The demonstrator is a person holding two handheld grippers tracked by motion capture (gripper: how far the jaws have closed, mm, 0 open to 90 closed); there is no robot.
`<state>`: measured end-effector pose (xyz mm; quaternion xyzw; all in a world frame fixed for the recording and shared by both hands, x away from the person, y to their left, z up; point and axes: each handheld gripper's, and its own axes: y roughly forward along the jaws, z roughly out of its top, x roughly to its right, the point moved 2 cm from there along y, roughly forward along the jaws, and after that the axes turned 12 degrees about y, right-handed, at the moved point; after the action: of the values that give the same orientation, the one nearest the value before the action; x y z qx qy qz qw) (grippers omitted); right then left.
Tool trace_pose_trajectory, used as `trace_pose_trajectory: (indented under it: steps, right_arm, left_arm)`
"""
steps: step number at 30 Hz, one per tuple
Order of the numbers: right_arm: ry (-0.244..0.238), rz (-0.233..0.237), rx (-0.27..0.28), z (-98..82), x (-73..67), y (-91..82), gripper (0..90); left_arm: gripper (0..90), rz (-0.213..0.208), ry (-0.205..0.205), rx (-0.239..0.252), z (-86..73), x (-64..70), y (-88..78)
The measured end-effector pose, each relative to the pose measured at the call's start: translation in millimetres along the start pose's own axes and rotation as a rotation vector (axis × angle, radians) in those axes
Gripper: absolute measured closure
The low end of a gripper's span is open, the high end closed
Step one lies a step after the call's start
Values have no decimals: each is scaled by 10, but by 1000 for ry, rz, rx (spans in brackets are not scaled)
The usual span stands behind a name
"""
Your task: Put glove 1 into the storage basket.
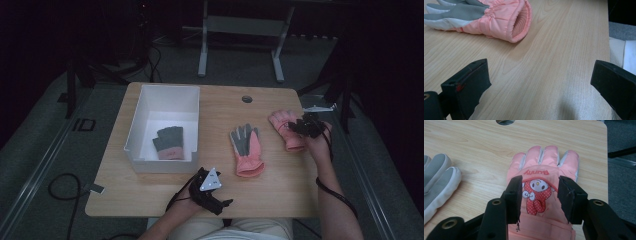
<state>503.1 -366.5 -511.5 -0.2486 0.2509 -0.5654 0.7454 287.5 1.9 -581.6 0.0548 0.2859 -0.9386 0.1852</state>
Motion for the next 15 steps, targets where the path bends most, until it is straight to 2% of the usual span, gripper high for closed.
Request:
trace_pose_trajectory:
  steps: [5, 8, 12, 15]
  right_arm:
    - [-12, -23, -16, -6, 18, 90, 545]
    - [-24, -68, -56, -72, 93, 209, 555]
    - [-1, -47, -72, -137, 145, 278, 558]
    - [0, -46, -84, -149, 143, 302, 616]
  left_arm:
    - [18, -5, 2, -2, -2, 4, 1]
    - [18, -13, 7, 1, -2, 8, 1]
    - [18, -15, 6, 3, -7, 8, 0]
    - [18, -13, 11, -1, -7, 10, 3]
